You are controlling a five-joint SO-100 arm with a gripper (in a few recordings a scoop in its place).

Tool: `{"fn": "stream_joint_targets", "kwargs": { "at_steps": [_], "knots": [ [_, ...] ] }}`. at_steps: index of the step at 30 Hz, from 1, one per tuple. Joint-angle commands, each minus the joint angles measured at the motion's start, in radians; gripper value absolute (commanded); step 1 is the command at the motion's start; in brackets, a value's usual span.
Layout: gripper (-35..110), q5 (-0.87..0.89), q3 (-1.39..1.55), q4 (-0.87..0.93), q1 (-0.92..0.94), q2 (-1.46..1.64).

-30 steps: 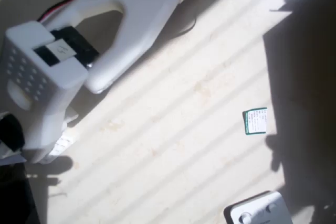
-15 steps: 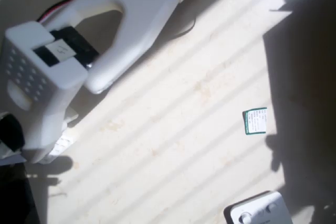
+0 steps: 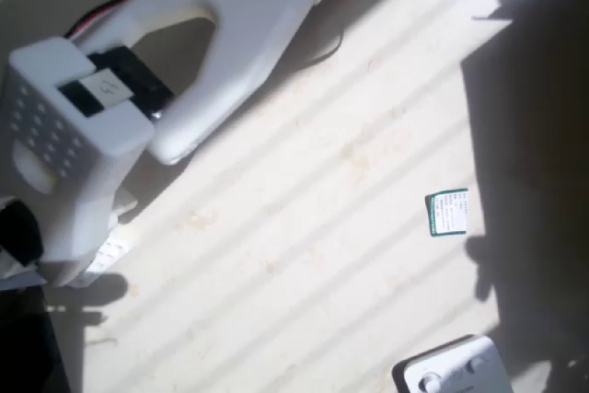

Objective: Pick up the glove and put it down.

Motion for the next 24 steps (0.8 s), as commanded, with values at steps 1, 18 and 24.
{"fn": "stream_joint_targets", "kwargs": {
  "at_steps": [1, 18, 24],
  "knots": [
    [0, -0.002, -0.04, 0.003, -0.003, 0.098],
    [0, -0.012, -0.04, 0.146, 0.14, 0.278],
    [0, -0.012, -0.037, 0.173, 0.241, 0.351]
  ]
}}
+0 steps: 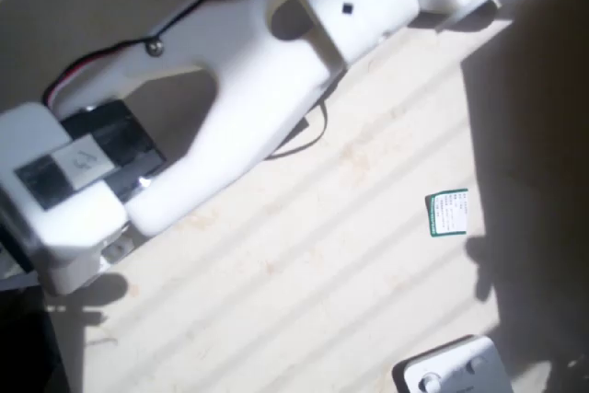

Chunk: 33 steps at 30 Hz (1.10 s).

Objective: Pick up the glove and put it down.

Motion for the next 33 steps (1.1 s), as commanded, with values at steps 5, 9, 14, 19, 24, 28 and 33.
{"fn": "stream_joint_targets", "kwargs": {
  "at_steps": [5, 9, 14, 19, 24, 28, 33],
  "knots": [
    [0, -0.008, -0.04, 0.089, 0.156, 0.13],
    [0, -0.009, -0.04, 0.103, 0.236, 0.166],
    [0, -0.009, -0.029, 0.106, 0.35, 0.202],
    [0, -0.014, -0.028, 0.141, 0.44, 0.206],
    [0, -0.074, -0.026, 0.218, 0.517, 0.198],
    [0, -0.107, -0.025, 0.229, 0.577, 0.172],
    [0, -0.107, -0.014, 0.23, 0.623, 0.141]
  ]
}}
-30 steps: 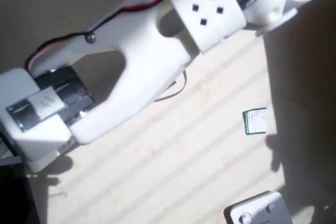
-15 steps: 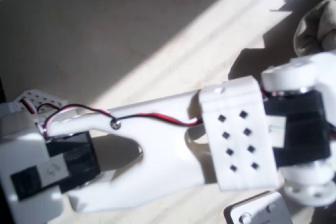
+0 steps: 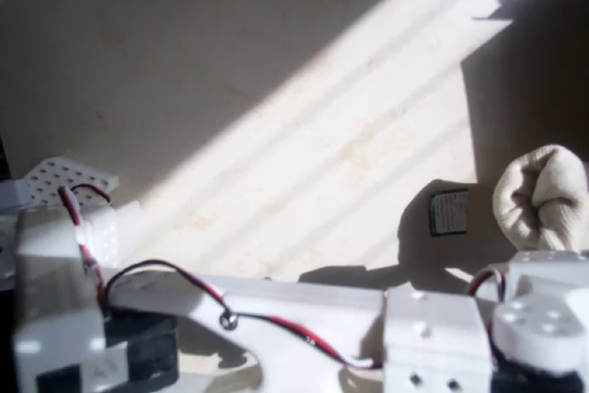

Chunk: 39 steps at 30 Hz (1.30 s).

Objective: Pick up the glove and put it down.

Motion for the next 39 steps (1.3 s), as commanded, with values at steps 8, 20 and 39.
{"fn": "stream_joint_targets", "kwargs": {
  "at_steps": [8, 20, 39],
  "knots": [
    [0, -0.009, 0.178, -0.008, 0.049, 0.009],
    [0, -0.009, 0.21, -0.017, 0.049, -0.081],
    [0, -0.009, 0.202, -0.032, 0.048, -0.16]
  ]
}}
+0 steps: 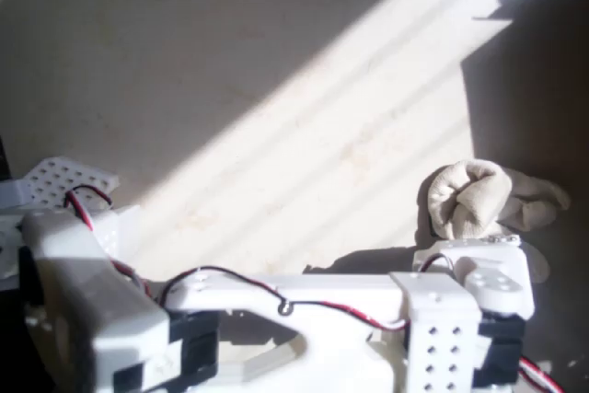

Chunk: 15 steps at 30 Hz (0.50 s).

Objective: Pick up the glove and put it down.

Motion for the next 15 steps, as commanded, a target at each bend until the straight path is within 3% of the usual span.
{"fn": "stream_joint_targets", "kwargs": {
  "at_steps": [1, 9, 15],
  "knots": [
    [0, -0.008, -0.011, -0.008, 0.009, 0.005],
    [1, -0.009, -0.014, 0.003, 0.006, 0.006],
    [15, -0.009, -0.014, 0.006, -0.003, 0.014]
  ]
}}
